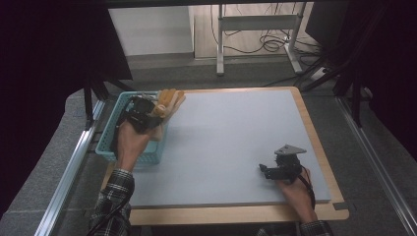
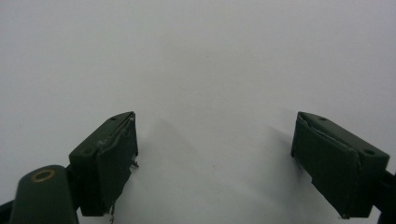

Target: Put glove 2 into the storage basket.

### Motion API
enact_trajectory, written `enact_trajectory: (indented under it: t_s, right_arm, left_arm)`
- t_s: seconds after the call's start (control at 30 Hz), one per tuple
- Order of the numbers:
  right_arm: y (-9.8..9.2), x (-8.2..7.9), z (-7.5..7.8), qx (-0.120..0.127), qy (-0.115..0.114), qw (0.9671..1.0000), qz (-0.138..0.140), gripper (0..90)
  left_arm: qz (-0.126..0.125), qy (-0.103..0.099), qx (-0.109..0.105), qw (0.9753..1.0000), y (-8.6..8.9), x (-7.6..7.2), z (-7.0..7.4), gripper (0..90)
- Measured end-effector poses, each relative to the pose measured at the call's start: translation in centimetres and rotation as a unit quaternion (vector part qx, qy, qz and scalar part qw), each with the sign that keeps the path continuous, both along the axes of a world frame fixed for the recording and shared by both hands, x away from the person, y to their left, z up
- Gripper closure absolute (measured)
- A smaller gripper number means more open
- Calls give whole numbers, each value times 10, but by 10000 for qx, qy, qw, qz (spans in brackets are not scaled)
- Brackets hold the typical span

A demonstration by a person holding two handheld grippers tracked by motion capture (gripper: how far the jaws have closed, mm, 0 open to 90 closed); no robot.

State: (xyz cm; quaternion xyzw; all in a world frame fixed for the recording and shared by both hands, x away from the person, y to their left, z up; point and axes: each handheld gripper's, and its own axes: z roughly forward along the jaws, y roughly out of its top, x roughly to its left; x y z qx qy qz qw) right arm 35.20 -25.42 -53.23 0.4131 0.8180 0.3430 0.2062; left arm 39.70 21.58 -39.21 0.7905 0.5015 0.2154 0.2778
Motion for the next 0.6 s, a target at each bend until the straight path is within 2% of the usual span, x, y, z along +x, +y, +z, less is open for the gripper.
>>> enact_trajectory:
  t_s: [0.13,0.27,0.47,0.6]
  right_arm:
    - [0,0,0,2,-3,10000,-1,142]
    - [0,0,0,3,-3,10000,-2,142]
    - [0,0,0,1,-2,10000,-1,142]
    - [0,0,0,4,-2,10000,-3,142]
  left_arm:
    - [208,27,112,9997,17,2,-1,736]
    - [417,161,212,9988,32,7,-9,734]
    - [683,479,202,9963,49,22,-33,730]
    - [804,693,171,9942,54,32,-52,728]
